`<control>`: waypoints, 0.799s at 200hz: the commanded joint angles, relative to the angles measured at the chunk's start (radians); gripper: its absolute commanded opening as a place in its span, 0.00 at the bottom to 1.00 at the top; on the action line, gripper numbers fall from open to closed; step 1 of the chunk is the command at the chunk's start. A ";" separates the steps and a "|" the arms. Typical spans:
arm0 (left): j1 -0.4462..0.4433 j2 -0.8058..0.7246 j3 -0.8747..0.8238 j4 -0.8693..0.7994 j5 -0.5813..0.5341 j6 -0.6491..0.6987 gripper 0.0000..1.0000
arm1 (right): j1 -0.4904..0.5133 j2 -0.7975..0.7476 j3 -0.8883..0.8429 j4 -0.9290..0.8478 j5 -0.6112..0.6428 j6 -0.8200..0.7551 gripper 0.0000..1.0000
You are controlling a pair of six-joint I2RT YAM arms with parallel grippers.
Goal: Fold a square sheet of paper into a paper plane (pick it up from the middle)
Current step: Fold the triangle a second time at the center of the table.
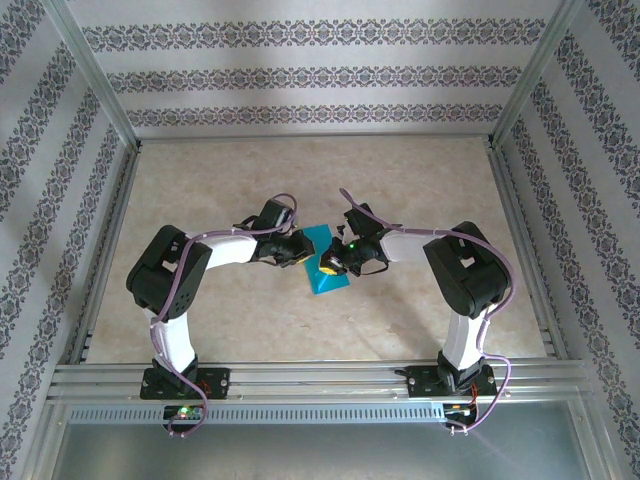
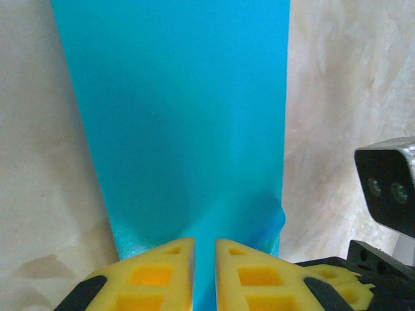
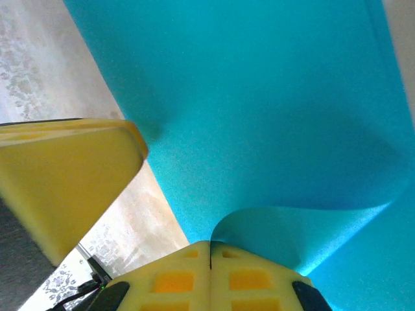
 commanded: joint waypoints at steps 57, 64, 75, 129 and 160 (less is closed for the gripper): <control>0.000 0.042 0.034 -0.064 -0.026 0.023 0.13 | 0.012 0.024 0.003 0.065 -0.008 -0.024 0.02; 0.000 0.043 0.036 -0.066 -0.026 0.023 0.13 | 0.012 0.023 0.003 0.071 -0.010 -0.023 0.02; 0.000 0.049 0.036 -0.071 -0.028 0.025 0.12 | 0.012 0.028 0.003 0.086 -0.015 -0.020 0.02; 0.000 0.063 0.036 -0.093 -0.040 0.028 0.10 | 0.012 0.050 0.000 0.136 -0.030 0.002 0.02; -0.001 0.073 0.040 -0.102 -0.037 0.034 0.10 | 0.012 0.056 0.003 0.135 -0.023 -0.001 0.03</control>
